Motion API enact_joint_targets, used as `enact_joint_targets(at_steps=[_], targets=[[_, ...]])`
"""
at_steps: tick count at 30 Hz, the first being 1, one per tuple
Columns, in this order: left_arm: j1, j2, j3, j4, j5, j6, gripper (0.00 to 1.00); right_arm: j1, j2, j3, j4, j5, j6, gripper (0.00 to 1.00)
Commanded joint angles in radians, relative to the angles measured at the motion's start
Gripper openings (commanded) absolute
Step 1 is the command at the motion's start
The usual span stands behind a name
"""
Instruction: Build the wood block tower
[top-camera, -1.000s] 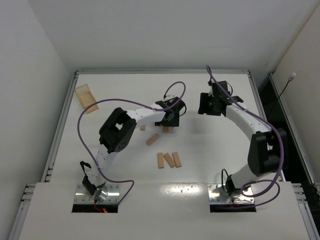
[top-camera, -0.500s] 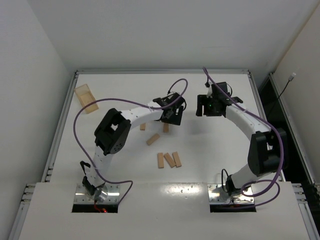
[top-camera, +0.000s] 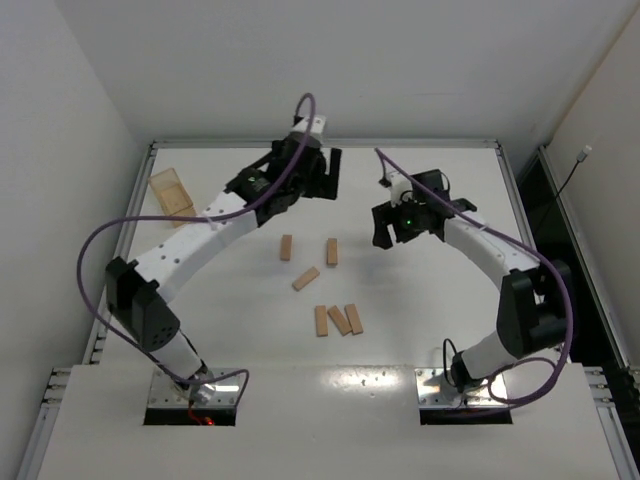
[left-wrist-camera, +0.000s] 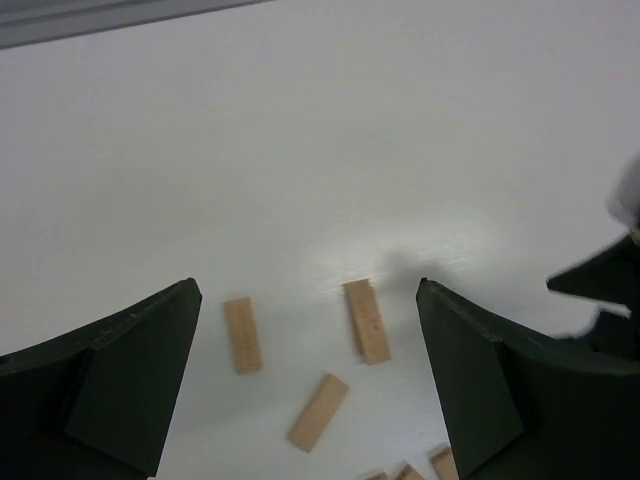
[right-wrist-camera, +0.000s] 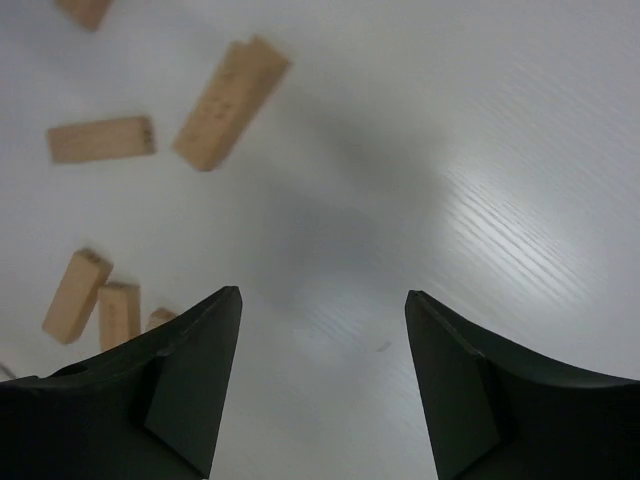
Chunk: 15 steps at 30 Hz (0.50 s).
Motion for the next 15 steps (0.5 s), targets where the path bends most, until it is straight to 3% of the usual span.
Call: enact_joint_targets(at_steps=[1,4,7,11,15], targets=[[0.183,-0.088,-0.099,0.014,0.08,0.044,0.88,0.122,-0.012,0.047,-0.008,-0.176,-0.217,0.62],[0.386,-0.11,-0.171,0.014,0.213,0.034,0.88,0.239,0.011,0.085,-0.049,-0.215,-0.377,0.58],[0.527,-0.132,-0.215,0.024,0.324,0.034,0.86,0.334,0.049,0.108,-0.094,-0.25,-0.522,0.44],[0.633,-0.153,-0.25,0.046,0.446,0.034,0.85,0.388,0.127,0.148,-0.161,-0.276,-0.625,0.17],[0.676,-0.153,-0.241,0.055,0.529,0.025,0.85,0.424,0.19,0.18,-0.197,-0.198,-0.691,0.12]])
